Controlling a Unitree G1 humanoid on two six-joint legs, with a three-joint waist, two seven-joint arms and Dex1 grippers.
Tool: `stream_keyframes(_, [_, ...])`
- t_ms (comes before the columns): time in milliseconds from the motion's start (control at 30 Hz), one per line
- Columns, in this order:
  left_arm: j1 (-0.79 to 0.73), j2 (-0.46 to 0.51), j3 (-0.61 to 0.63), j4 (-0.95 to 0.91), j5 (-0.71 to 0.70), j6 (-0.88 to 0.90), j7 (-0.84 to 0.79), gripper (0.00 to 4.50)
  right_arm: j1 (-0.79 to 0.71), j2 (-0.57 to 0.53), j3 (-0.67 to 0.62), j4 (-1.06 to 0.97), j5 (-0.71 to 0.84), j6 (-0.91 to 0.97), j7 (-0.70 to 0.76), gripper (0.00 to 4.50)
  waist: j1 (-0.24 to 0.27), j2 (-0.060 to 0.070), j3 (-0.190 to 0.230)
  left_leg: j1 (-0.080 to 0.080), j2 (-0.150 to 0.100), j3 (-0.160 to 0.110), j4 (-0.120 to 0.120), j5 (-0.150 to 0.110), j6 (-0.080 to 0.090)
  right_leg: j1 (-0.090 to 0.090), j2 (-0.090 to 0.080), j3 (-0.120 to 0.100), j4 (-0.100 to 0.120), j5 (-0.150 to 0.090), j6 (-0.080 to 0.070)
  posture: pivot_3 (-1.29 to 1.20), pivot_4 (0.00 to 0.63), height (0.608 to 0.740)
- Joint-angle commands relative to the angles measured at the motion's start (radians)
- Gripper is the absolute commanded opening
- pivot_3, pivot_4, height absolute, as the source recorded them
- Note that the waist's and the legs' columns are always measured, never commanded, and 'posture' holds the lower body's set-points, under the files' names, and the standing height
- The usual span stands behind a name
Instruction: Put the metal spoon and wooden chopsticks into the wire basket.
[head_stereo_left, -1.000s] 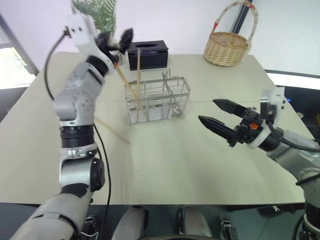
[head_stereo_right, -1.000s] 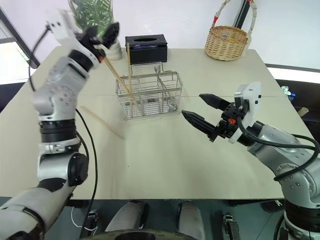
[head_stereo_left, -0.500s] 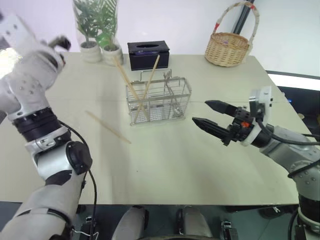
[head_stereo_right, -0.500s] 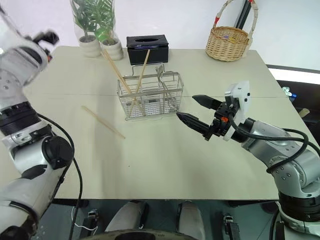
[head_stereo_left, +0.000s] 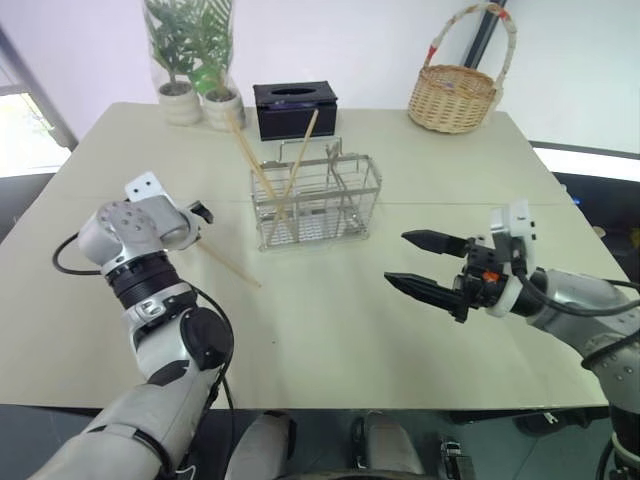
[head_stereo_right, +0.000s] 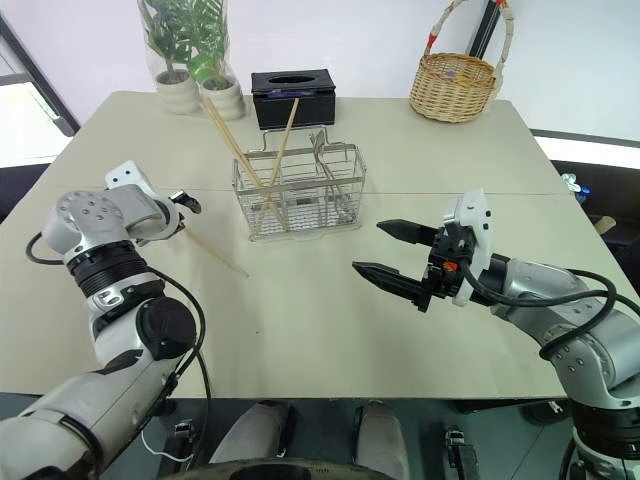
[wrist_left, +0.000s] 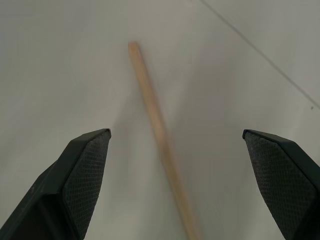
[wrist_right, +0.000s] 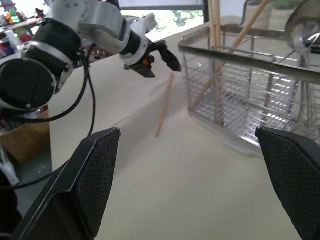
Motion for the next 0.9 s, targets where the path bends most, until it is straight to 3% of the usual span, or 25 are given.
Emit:
stream_keyframes(33, [-0.027,0.004,0.002,0.053,0.024,-0.067,0.000,4.47,0.012,-0.012,-0.058,-0.045,0.018,-0.017,0.005,4.50,0.000,0.000,0.000,0.000,0.000,0.000,0.000,0.000,0.000,0.000,0.000,0.000,0.000,0.000,0.000,0.00,0.150,0.650])
stream_keyframes(433, [-0.061,0.123,-0.039,0.510,0.044,-0.357,-0.055,4.47,0.090,0.029,-0.078,-0.117,0.019,-0.030,-0.043,4.50,0.001,0.009,-0.006,0.004,0.000,0.000,0.000,0.000,-0.001,0.004,-0.001,0.000,0.000,0.000,0.000,0.00,0.150,0.650])
stream_keyframes(533, [-0.069,0.156,-0.051,0.585,0.035,-0.421,-0.062,3.74,0.085,0.025,-0.069,-0.112,0.005,-0.037,-0.033,4.50,-0.003,0.014,-0.008,0.007,0.000,0.001,0.000,0.000,0.000,0.006,-0.001,0.000,0.000,-0.002,0.004,0.00,0.150,0.650])
stream_keyframes(767, [-0.090,0.184,-0.055,0.645,0.000,-0.469,-0.046,0.06,0.061,0.016,-0.069,-0.090,0.003,-0.042,-0.020,4.50,0.003,0.014,-0.009,0.010,0.001,0.001,-0.002,0.000,0.000,0.008,-0.001,0.000,0.000,-0.003,0.005,0.00,0.150,0.650])
stream_keyframes(900, [-0.091,0.197,-0.063,0.653,-0.011,-0.475,-0.043,0.01,0.056,0.024,-0.061,-0.091,0.002,-0.044,-0.021,4.50,0.002,0.014,-0.009,0.008,0.000,0.001,-0.001,0.000,0.000,0.008,-0.001,0.000,0.000,-0.002,0.004,0.00,0.150,0.650])
